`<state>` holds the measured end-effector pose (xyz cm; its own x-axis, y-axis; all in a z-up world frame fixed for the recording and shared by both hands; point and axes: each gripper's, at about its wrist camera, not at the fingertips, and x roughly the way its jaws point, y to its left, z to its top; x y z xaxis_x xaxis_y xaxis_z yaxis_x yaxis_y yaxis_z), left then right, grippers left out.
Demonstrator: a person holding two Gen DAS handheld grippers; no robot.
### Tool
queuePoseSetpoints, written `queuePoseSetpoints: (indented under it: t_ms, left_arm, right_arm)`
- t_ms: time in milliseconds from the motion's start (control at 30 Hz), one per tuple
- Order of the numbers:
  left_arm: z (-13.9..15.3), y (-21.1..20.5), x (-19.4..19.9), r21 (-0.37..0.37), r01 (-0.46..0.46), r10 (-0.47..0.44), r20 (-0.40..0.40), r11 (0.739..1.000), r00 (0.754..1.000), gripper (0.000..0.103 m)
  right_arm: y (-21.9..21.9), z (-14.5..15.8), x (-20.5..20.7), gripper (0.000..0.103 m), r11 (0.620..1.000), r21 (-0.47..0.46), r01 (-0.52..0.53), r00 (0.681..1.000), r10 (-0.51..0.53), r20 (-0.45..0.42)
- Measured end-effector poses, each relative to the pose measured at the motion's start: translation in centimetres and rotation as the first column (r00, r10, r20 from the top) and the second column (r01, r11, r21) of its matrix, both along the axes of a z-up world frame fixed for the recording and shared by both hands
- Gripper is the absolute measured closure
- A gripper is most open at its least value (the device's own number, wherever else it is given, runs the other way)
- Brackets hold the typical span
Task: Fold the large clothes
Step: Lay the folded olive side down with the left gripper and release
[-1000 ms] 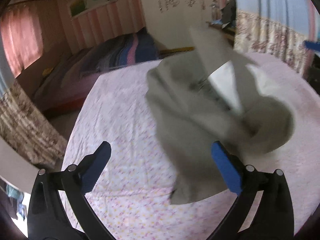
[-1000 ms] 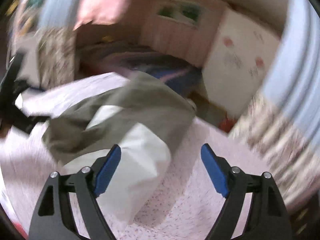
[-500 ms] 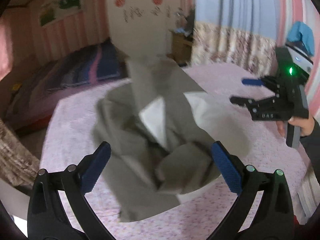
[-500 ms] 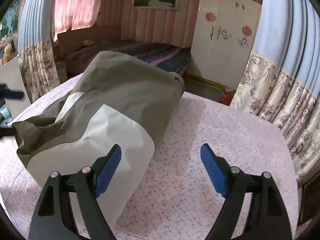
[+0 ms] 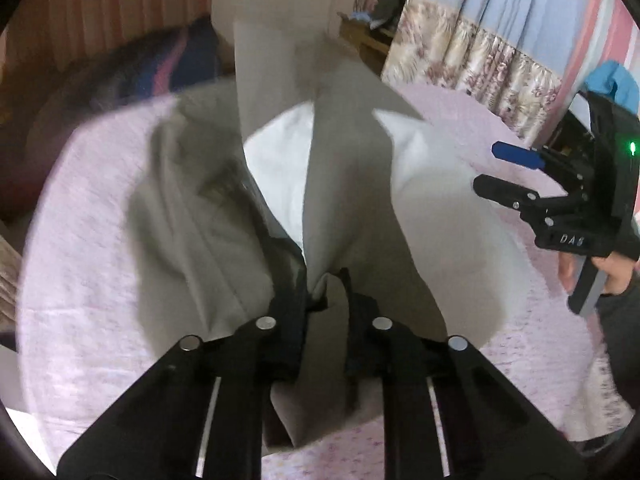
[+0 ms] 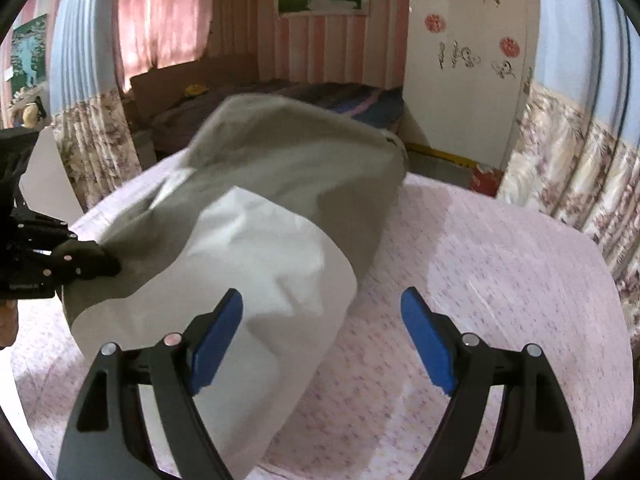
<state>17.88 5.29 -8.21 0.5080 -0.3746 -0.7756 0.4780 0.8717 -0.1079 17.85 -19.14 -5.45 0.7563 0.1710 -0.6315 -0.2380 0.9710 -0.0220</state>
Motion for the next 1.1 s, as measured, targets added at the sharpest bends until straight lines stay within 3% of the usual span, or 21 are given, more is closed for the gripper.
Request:
queuePoseSetpoints:
  t_ms: [133, 233, 433, 567, 700, 833, 933, 967, 1033, 1100]
  left_arm:
    - [1.5, 1.7, -2.3, 0.032, -0.072, 0.070, 0.072, 0.997, 0.995, 0.091]
    - [2.5, 3.3, -3.8, 0.060, -0.121, 0.113, 0.115, 0.991, 0.987, 0.091]
    - [-0.6, 5.9, -4.5, 0.062, -0.179, 0.178, 0.015, 0.982, 0.984, 0.091]
    - [-2.7, 7.1, -5.0, 0.016, -0.222, 0.222, -0.024, 0.975, 0.975, 0.091]
    - [-4.1, 6.3, -4.9, 0.045, -0.232, 0.232, 0.000, 0.972, 0.973, 0.090]
    - [-3.0, 5.9, -4.8, 0.078, -0.222, 0.221, 0.026, 0.972, 0.975, 0.085]
    - [-1.4, 5.7, -4.9, 0.094, -0.227, 0.223, 0.054, 0.969, 0.973, 0.071]
    - [-0.7, 5.7, -5.0, 0.113, -0.239, 0.231, 0.078, 0.965, 0.970, 0.046]
    - [0.8, 5.7, -5.0, 0.124, -0.246, 0.231, 0.124, 0.961, 0.965, 0.024]
    - [2.1, 6.0, -4.5, 0.115, -0.227, 0.213, 0.123, 0.967, 0.969, 0.024]
  right_arm:
    - [1.9, 1.0, -0.5, 0.021, 0.998, -0.018, -0.068, 0.998, 0.068, 0.009]
    - [3.1, 0.9, -0.6, 0.021, 0.990, 0.009, -0.139, 0.989, 0.140, -0.046]
    - [4.8, -1.3, 0.3, 0.035, 0.970, 0.045, -0.239, 0.959, 0.243, -0.146]
    - [5.7, -2.5, 0.9, 0.036, 0.966, 0.025, -0.258, 0.953, 0.259, -0.156]
    - [6.1, -3.4, 1.1, 0.035, 0.970, -0.008, -0.241, 0.959, 0.237, -0.154]
    - [5.1, -2.5, 0.9, 0.034, 0.976, 0.023, -0.217, 0.964, 0.218, -0.153]
    - [5.6, -1.4, 0.1, 0.034, 0.974, 0.004, -0.228, 0.966, 0.227, -0.124]
    - [5.7, -1.0, -0.2, 0.034, 0.972, -0.001, -0.234, 0.966, 0.233, -0.115]
    - [5.5, -0.2, -0.4, 0.034, 0.973, -0.008, -0.232, 0.968, 0.231, -0.098]
    - [5.3, 0.5, -0.4, 0.034, 0.977, -0.011, -0.215, 0.973, 0.213, -0.085]
